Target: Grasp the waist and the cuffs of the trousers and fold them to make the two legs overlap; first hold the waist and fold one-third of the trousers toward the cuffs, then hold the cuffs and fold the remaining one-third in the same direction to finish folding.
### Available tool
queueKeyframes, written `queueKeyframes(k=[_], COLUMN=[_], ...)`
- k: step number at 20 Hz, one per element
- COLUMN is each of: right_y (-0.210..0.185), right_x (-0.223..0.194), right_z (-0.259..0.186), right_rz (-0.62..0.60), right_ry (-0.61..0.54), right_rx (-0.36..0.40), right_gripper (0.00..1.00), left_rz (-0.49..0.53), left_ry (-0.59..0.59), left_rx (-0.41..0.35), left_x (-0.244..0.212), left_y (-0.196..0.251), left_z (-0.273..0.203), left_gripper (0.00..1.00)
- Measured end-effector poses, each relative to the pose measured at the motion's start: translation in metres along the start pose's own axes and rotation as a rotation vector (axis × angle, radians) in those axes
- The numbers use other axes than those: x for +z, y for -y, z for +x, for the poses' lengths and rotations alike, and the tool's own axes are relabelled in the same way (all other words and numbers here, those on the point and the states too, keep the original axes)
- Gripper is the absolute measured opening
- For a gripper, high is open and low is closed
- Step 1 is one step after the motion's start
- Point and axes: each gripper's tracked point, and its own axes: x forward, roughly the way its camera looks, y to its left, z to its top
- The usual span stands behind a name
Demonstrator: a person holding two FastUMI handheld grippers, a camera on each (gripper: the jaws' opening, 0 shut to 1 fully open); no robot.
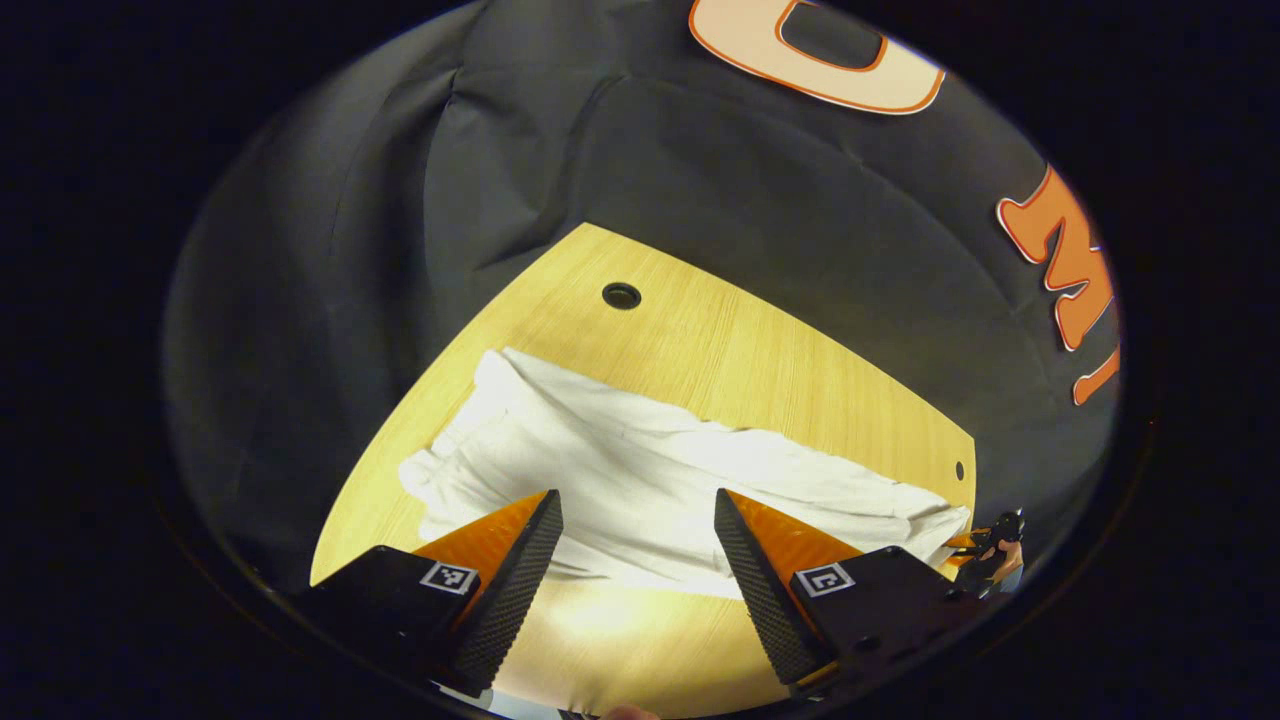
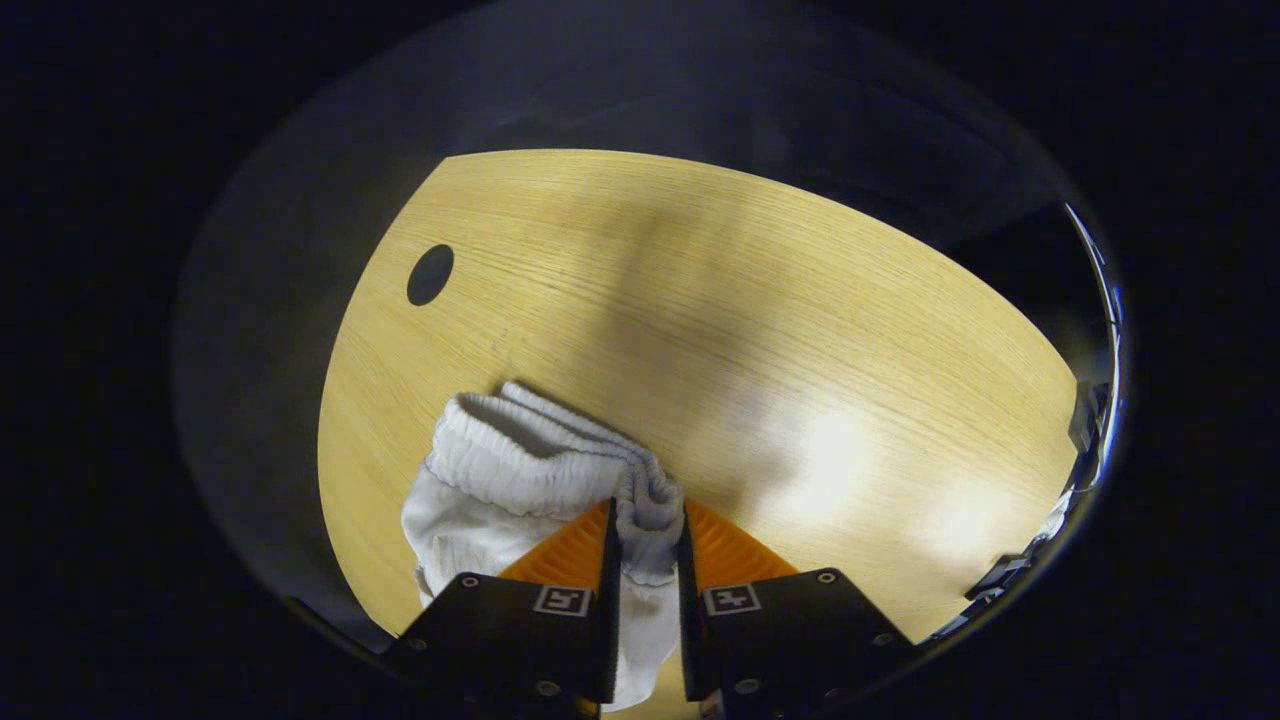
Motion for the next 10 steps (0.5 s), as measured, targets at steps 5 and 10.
queueKeyframes(k=[5,10], right_y=[-0.002,-0.02], right_x=[-0.003,-0.005], right_z=[-0.006,-0.035], right_rz=[0.033,0.024], right_ry=[0.037,0.132], right_rx=[0.133,0.251], right_gripper=[0.12,0.12], left_rz=[0.033,0.065], left_ry=[0.008,0.025], left_rx=[-0.034,-0.07], left_x=[-0.021,-0.025], left_y=[-0.001,-0.003], left_z=[-0.007,-0.01], left_gripper=[0.96,0.99])
